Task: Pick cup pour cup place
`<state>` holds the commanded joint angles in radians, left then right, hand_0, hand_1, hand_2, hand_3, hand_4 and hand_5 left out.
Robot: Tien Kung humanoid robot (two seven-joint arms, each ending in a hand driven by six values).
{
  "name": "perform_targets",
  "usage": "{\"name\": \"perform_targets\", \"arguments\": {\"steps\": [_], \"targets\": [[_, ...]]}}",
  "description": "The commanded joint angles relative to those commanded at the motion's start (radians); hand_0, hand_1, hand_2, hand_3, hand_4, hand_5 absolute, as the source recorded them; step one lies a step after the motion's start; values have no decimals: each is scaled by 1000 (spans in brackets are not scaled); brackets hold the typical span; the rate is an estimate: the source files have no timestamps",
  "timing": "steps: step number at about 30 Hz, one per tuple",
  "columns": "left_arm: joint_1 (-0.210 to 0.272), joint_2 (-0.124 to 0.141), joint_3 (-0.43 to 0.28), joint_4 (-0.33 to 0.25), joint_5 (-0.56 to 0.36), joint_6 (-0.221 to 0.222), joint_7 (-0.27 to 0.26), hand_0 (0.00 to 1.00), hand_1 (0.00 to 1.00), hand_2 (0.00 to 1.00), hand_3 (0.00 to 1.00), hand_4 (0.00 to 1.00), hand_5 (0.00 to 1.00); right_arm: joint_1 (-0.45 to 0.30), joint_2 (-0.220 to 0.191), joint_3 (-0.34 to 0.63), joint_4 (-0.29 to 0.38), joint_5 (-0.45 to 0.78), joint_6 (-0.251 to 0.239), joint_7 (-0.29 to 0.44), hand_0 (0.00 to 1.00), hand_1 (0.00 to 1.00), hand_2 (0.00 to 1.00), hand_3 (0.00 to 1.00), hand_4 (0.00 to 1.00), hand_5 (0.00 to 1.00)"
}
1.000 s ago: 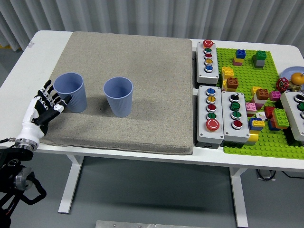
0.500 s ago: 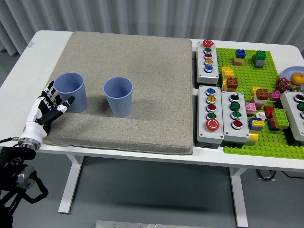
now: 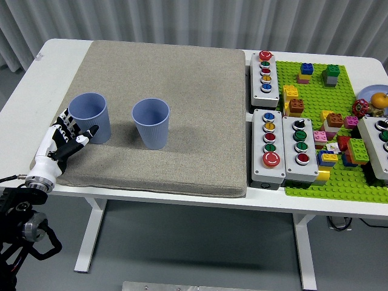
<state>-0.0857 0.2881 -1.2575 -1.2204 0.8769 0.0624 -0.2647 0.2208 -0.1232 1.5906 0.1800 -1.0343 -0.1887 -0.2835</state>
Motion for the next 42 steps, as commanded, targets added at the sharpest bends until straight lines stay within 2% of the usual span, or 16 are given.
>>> {"name": "perform_targets", "arguments": {"steps": [16,42], "targets": [[-30,2,26,36,-4,3,3,998,948,998,998,871,195,-1,1,0,0,-2,2,0,709,650,614,579,2,84],[-74,1,63,53,24,10,22,998,953,998,998,855,173,-1,0,-3,0,1,1,1,710,650,614,579,2,78]]}}
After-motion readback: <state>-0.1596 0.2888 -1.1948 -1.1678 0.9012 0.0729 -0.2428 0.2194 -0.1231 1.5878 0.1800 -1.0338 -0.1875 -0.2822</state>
